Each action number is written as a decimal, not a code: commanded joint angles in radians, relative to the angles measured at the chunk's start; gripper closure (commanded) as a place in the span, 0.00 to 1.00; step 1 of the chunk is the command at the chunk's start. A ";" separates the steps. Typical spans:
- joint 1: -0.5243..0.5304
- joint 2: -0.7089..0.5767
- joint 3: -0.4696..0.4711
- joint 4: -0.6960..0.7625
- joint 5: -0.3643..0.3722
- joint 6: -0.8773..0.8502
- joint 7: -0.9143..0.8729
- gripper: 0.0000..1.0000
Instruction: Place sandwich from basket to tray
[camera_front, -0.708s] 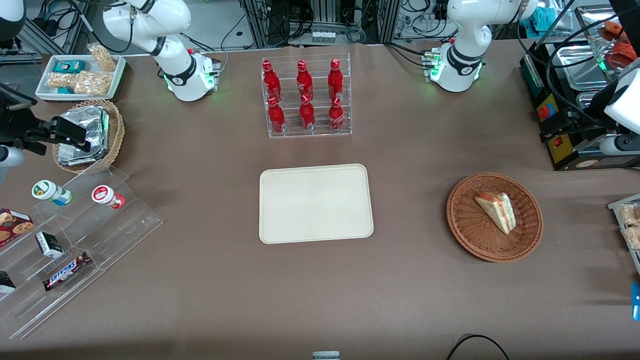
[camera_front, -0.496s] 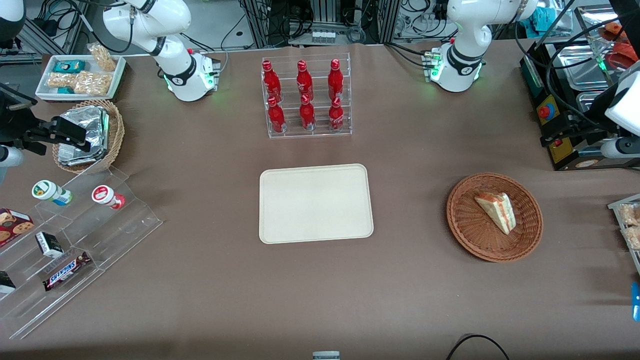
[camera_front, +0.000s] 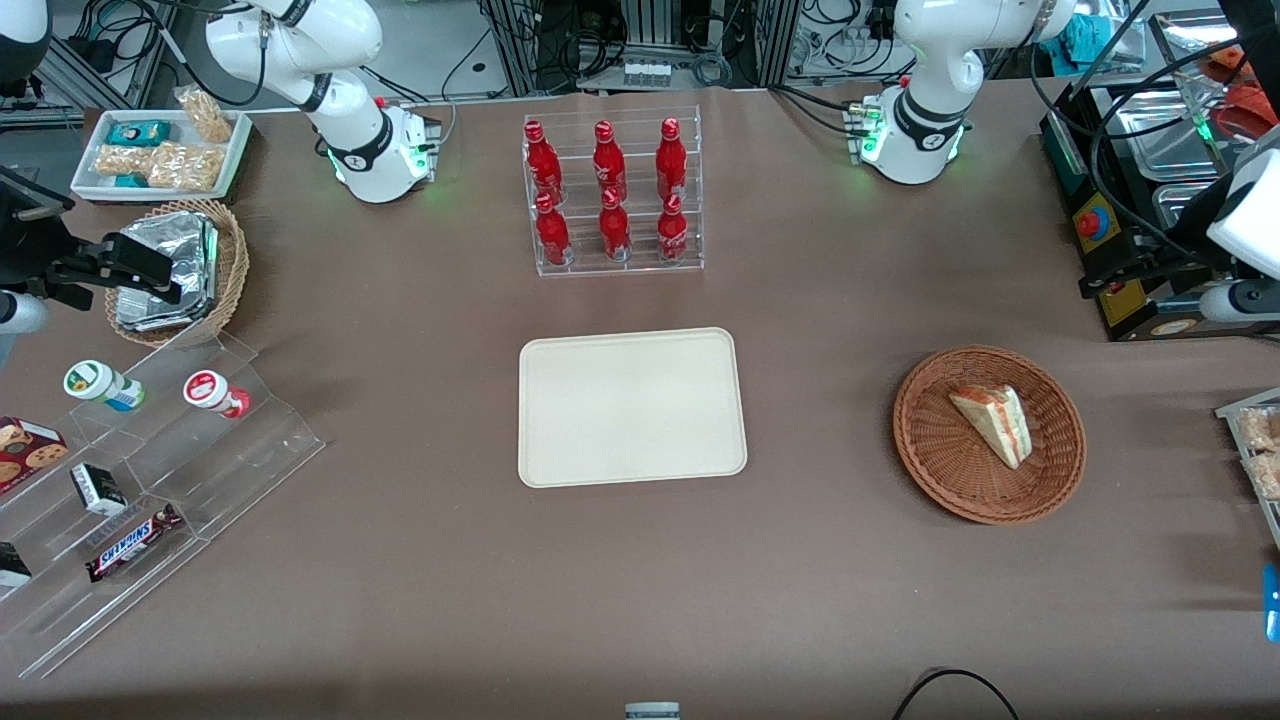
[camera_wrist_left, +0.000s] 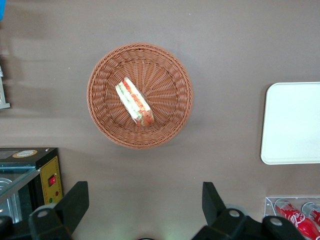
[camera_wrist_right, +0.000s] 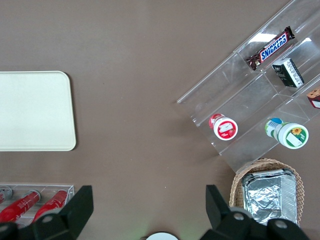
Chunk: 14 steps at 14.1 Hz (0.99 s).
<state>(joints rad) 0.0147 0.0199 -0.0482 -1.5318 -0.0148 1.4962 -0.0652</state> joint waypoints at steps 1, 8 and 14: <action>0.008 0.002 -0.005 -0.017 0.012 -0.001 0.007 0.00; 0.014 0.021 -0.005 -0.259 0.064 0.208 0.007 0.00; 0.017 0.046 0.033 -0.548 0.064 0.606 -0.001 0.00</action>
<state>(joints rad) 0.0203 0.0827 -0.0327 -1.9854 0.0380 1.9921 -0.0653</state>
